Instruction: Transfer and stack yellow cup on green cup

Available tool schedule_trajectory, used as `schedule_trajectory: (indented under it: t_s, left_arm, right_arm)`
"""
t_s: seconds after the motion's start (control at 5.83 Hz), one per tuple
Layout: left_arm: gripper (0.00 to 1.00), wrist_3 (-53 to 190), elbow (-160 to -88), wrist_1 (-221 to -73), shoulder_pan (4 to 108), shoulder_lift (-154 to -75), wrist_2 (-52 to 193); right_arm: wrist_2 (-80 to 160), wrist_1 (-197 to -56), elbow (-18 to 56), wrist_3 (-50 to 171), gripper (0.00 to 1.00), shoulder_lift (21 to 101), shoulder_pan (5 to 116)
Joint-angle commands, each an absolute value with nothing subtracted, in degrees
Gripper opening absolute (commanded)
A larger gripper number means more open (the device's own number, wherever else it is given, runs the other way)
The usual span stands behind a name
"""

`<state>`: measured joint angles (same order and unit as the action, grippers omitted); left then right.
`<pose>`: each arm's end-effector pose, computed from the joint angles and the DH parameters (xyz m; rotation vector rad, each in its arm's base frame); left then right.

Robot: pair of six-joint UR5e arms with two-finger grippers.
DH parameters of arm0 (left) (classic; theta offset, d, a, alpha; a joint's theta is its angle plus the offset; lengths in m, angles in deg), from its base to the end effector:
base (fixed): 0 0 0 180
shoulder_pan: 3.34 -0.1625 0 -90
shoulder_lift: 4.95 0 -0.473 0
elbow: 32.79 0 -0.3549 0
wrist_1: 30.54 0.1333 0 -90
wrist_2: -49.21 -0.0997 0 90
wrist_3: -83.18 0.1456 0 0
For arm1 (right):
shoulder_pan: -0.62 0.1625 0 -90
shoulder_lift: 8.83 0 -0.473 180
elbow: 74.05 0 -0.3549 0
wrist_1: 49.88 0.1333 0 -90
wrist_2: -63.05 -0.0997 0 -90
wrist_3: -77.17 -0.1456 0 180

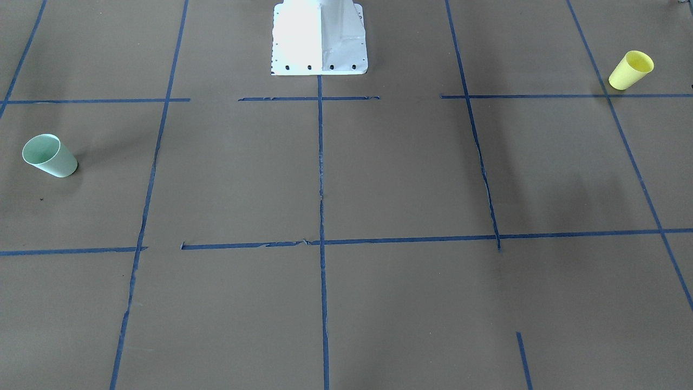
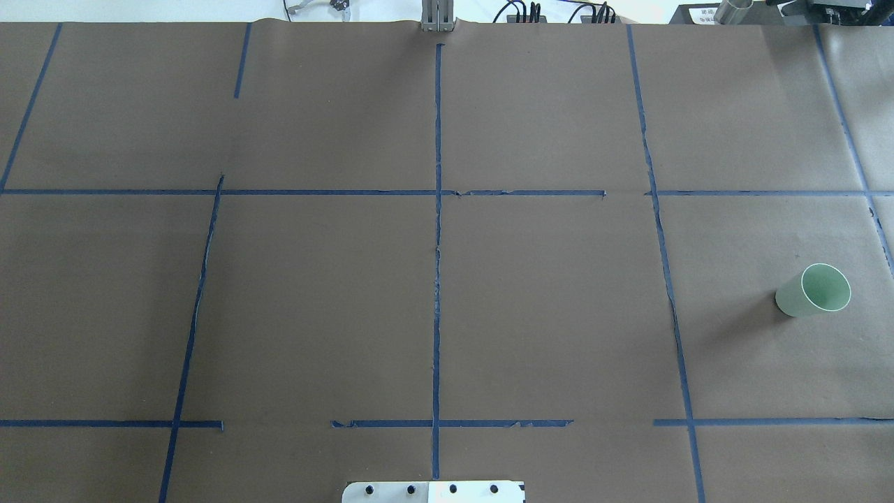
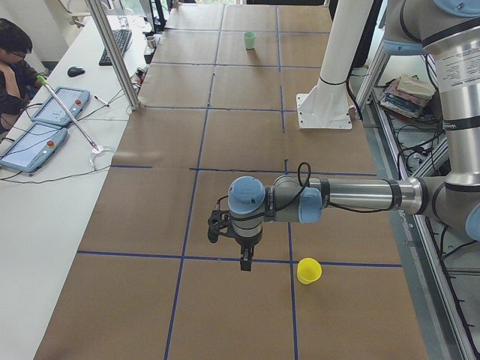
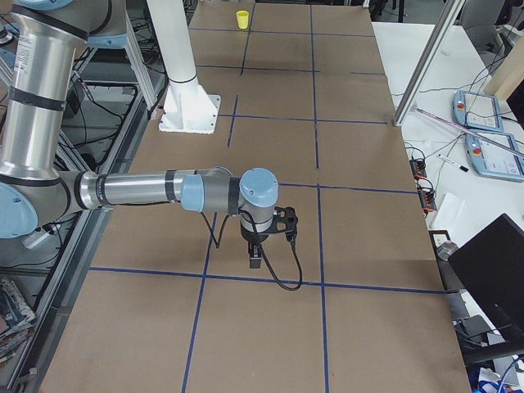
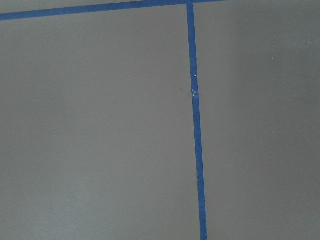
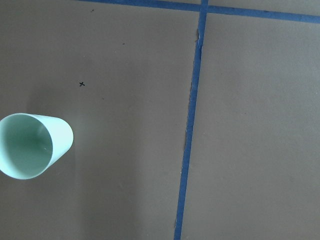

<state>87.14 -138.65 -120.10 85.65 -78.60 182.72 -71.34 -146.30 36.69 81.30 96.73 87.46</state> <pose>-0.0274 -0.3202 0.7266 0.0041 0.7597 0.0764 0.0135 -0.3252 0.6923 -0.0140 -0.7753 -0.1124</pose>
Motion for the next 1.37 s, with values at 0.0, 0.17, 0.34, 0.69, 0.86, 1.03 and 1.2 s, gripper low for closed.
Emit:
schedule_trajectory:
  t_s: [0.0, 0.17, 0.34, 0.69, 0.86, 1.03, 1.2]
  left_arm:
    - [1.0, 87.1, -139.3, -120.1, 85.5, -78.7, 183.1]
    - [1.0, 87.1, -139.4, -120.1, 85.5, -78.7, 182.8]
    - [1.0, 86.4, -139.5, -122.4, 85.3, -80.3, 183.2]
    - [1.0, 86.5, -140.0, -126.4, 85.4, -86.9, 183.8]
    - [1.0, 86.4, -141.0, -128.9, 84.7, -86.6, 184.6]
    - [1.0, 78.7, -141.6, -133.4, 82.6, -84.5, 184.6]
    - [1.0, 63.6, -143.0, -141.1, 77.5, -82.9, 183.7]
  right_arm:
    - [-71.3, -146.3, 36.6, 81.3, 1.0, 96.6, 87.5]
    - [-71.4, -146.2, 36.7, 81.3, 1.0, 96.6, 87.5]
    - [-71.3, -146.2, 36.7, 81.3, 1.0, 96.6, 87.5]
    - [-71.3, -146.2, 36.7, 81.4, 1.0, 96.6, 87.5]
    - [-71.3, -146.2, 36.7, 81.3, 1.0, 96.6, 87.5]
    - [-71.4, -146.2, 36.7, 81.3, 1.0, 96.6, 87.5]
    - [-71.5, -146.2, 36.7, 81.3, 1.0, 96.6, 87.5]
